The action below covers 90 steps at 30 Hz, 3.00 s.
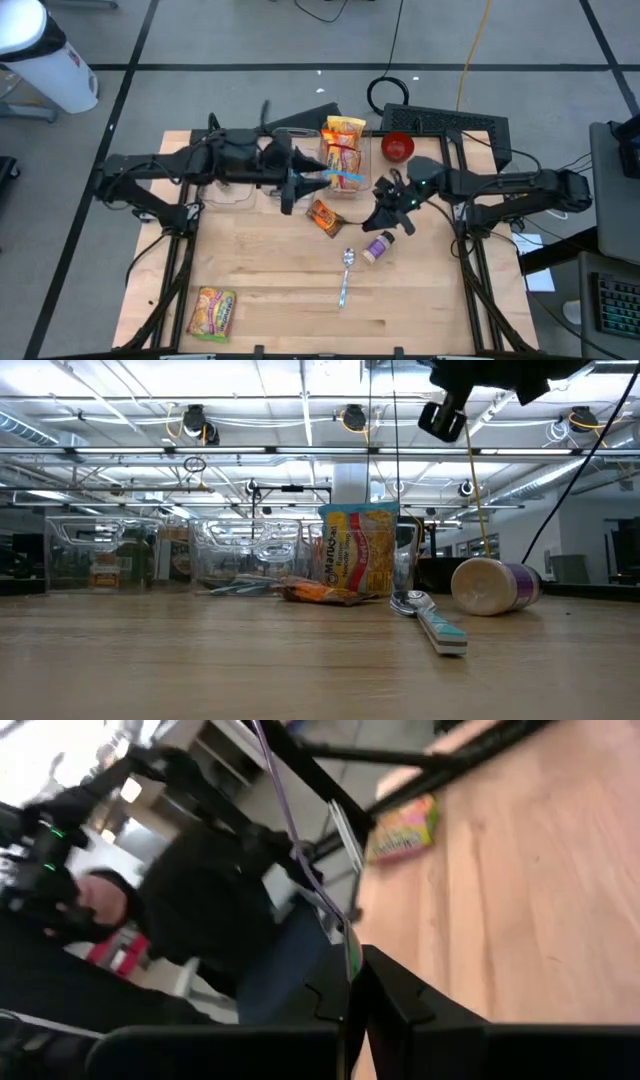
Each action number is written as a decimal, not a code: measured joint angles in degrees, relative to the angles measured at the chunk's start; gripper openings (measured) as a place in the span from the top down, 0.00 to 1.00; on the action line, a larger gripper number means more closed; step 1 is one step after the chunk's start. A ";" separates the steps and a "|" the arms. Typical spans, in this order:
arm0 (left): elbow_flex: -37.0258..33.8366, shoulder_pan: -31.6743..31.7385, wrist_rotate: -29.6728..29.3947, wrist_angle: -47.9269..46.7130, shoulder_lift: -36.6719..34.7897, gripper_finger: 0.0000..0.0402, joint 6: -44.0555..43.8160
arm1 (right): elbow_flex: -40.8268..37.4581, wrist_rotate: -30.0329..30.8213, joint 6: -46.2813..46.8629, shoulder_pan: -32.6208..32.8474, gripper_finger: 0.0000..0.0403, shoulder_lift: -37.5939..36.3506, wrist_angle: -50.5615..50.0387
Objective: Pick & Place Food Item
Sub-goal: Put the purple and blue spoon into the middle transparent bin
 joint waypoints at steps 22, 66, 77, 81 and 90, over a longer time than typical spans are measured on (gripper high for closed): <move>23.70 2.72 15.27 -36.42 23.59 0.43 -0.19 | 23.41 11.94 -30.02 -0.09 0.99 14.41 -36.35; 23.58 3.39 11.71 -44.76 23.84 0.90 0.61 | 25.38 15.92 -29.90 -1.36 0.99 13.38 -32.50; 23.58 3.50 11.20 -45.24 23.80 0.99 5.57 | 25.35 14.41 -30.23 -1.25 0.86 13.38 -32.53; 23.56 3.52 10.70 -45.21 23.80 0.99 6.21 | 25.35 14.31 -30.21 -1.25 0.76 13.38 -31.98; 23.56 4.42 10.14 -49.26 23.80 1.00 6.87 | 25.35 14.99 -29.99 -1.94 0.60 13.38 -30.36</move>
